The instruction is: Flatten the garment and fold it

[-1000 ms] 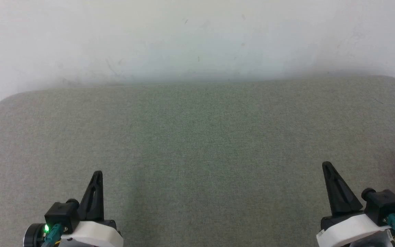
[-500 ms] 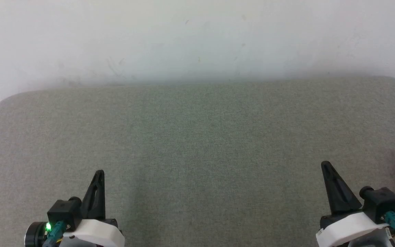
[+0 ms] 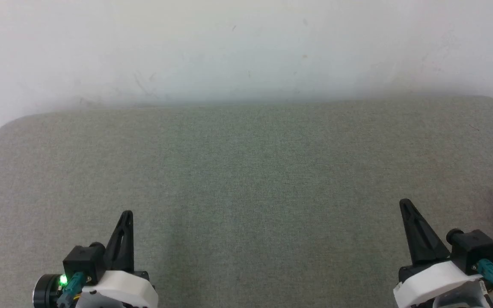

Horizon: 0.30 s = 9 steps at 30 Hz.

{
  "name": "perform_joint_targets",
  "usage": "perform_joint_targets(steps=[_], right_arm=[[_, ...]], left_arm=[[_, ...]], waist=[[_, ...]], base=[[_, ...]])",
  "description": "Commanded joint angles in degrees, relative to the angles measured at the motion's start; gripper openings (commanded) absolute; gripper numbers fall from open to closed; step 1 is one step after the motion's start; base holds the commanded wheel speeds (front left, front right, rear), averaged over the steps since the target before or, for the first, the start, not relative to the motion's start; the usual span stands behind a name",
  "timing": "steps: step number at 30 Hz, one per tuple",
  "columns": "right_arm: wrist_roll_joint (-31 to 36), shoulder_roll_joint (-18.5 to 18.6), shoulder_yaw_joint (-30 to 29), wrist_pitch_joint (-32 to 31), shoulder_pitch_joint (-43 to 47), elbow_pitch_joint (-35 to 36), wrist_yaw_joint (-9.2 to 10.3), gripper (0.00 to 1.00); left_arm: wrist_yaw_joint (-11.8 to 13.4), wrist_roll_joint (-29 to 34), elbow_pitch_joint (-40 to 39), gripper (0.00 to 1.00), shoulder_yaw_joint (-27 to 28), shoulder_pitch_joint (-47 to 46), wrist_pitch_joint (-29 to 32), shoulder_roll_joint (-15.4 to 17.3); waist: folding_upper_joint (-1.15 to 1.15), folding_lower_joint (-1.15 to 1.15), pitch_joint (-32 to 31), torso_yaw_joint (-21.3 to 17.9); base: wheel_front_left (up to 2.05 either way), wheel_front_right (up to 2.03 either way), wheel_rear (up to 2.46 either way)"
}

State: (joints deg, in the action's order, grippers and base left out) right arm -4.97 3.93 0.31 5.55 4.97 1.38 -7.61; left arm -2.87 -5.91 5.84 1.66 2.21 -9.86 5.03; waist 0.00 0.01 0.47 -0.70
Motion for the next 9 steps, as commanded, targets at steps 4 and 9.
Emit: perform_joint_targets(steps=[4, 9], right_arm=[[0.78, -0.27, -0.11, -0.4, -1.04, -0.17, 0.04, 0.0], [1.05, -0.32, -0.12, -0.72, -1.28, -0.24, 0.05, 0.0]], left_arm=[[0.65, 0.82, -0.67, 0.0, -0.22, -0.7, 0.55, -0.26], [0.79, 1.14, -0.99, 0.0, -0.31, -0.79, 1.13, -0.38]], waist=[[0.0, 0.0, -0.02, 0.03], [0.0, 0.0, -0.05, 0.08]], base=[[0.0, 0.0, 0.0], [0.0, 0.0, 0.0]])
